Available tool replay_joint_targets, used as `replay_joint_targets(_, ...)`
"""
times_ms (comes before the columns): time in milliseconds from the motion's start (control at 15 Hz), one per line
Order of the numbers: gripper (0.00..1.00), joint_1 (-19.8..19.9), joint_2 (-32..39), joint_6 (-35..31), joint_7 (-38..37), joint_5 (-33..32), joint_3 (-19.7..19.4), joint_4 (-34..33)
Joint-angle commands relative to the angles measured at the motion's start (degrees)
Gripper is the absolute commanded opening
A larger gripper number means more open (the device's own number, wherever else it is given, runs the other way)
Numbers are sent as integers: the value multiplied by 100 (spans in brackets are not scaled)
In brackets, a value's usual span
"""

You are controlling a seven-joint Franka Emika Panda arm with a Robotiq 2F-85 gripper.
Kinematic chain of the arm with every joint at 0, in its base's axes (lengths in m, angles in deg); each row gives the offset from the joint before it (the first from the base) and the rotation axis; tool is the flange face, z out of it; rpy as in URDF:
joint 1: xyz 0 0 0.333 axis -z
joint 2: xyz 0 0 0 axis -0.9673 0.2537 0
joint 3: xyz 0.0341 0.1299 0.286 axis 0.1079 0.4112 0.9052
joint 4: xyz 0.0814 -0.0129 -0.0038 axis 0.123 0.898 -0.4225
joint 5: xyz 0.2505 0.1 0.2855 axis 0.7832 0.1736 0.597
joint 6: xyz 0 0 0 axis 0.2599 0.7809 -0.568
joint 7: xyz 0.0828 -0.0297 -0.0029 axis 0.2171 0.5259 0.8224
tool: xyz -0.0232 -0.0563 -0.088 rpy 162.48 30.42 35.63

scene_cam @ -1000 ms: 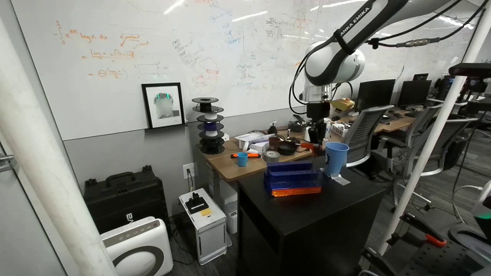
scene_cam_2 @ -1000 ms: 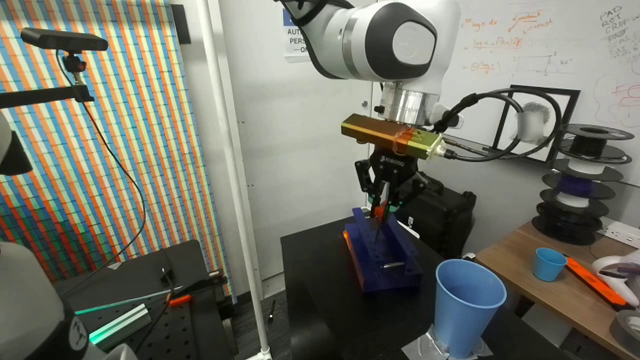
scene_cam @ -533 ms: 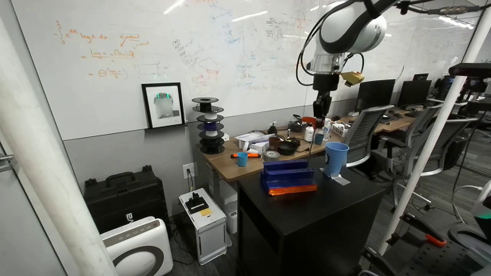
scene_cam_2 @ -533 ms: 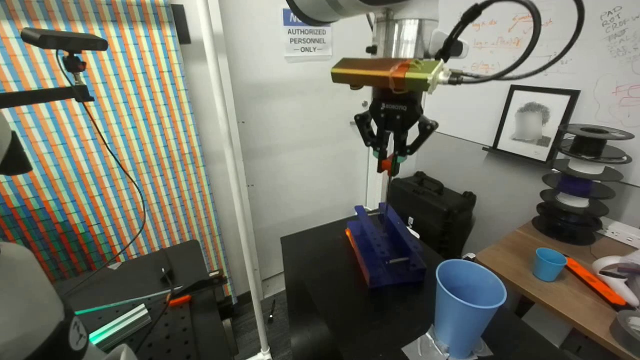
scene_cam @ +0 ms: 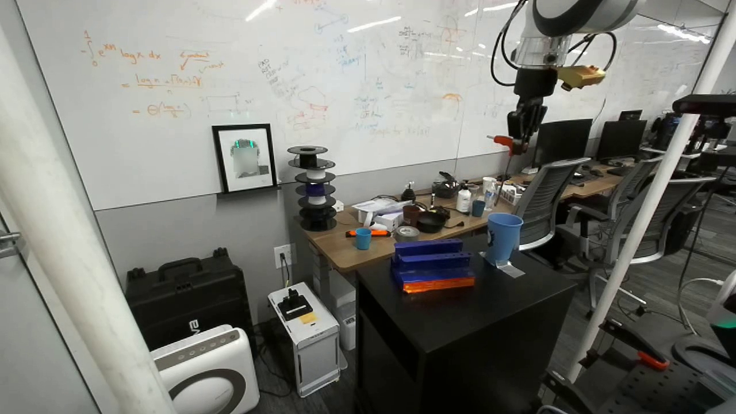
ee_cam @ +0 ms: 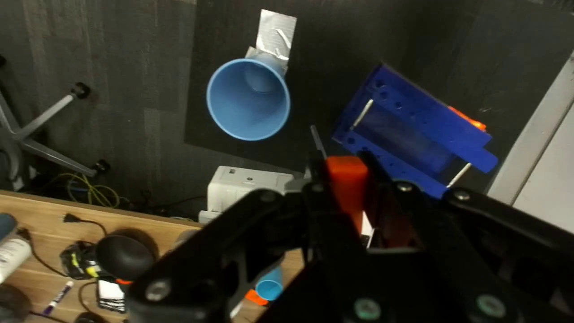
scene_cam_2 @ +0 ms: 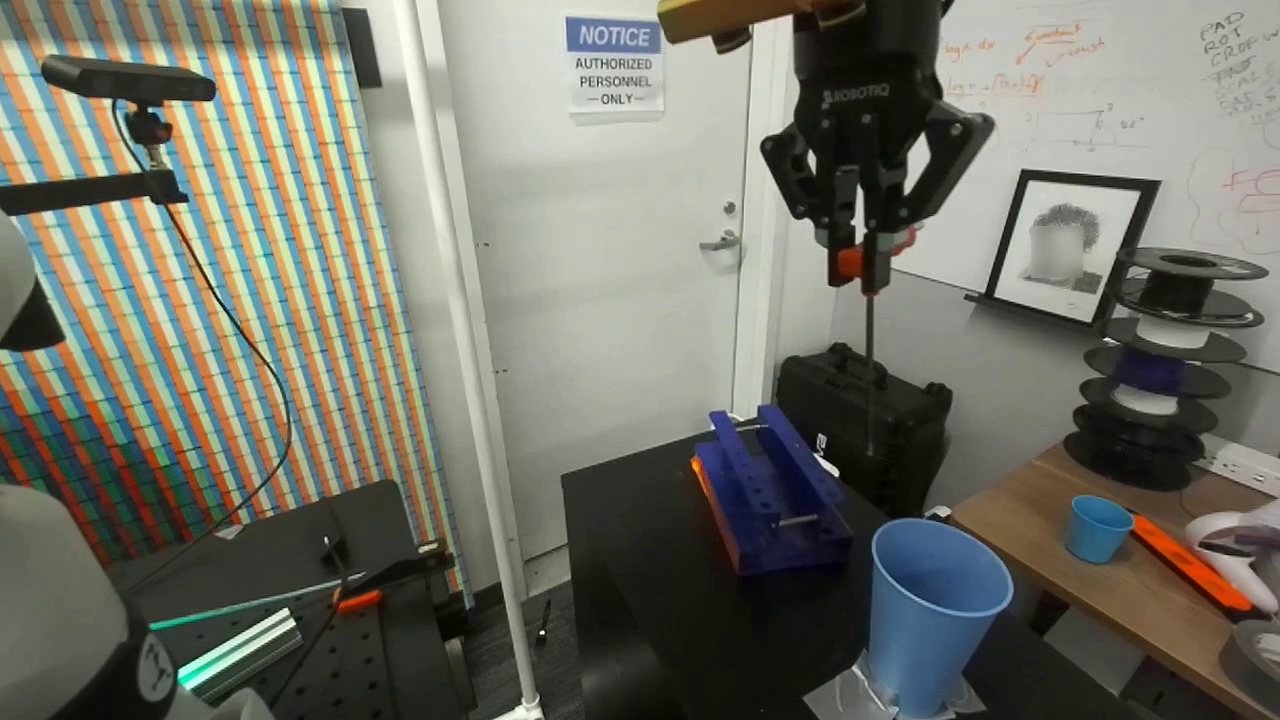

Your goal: Shift the orange object to the dark blue cup

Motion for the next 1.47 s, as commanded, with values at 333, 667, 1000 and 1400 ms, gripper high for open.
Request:
replay_joint_targets(333, 15, 272, 752, -665, -611, 147, -410, -93)
replay_joint_targets(667, 15, 313, 1567, -672, -495, 804, -458, -255)
replay_joint_targets(1000, 54, 487, 1917, -510, -573, 1147, -487, -379)
replay_joint_targets(1400, 75, 558, 1630, -323, -654, 1529, -493, -398)
